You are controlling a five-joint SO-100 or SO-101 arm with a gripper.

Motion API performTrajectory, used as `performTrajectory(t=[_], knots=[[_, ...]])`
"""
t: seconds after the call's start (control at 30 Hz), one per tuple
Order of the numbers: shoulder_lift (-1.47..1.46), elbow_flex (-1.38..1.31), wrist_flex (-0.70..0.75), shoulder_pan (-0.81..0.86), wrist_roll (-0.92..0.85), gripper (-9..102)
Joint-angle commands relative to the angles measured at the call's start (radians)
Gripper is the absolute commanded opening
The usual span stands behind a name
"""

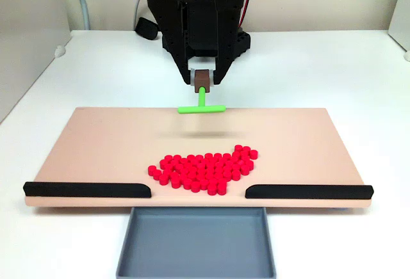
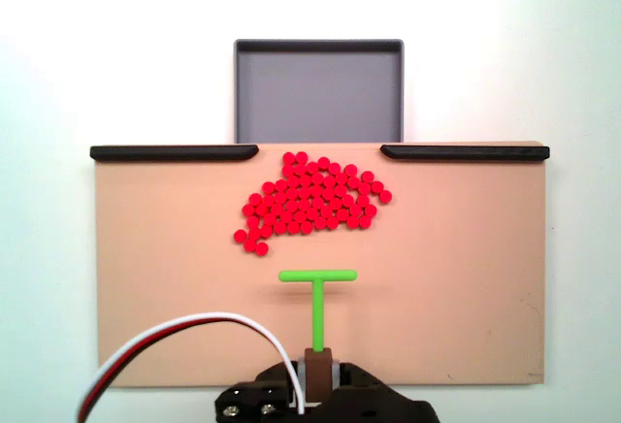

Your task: Gather the bottom side granules

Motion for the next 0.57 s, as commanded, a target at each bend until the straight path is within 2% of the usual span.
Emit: performTrajectory(t=[0.0,0.53], knots=[[0.048,-0.035,0.002,-0.003,0.009,0],[0.066,-0.035,-0.002,-0.057,0.100,0]])
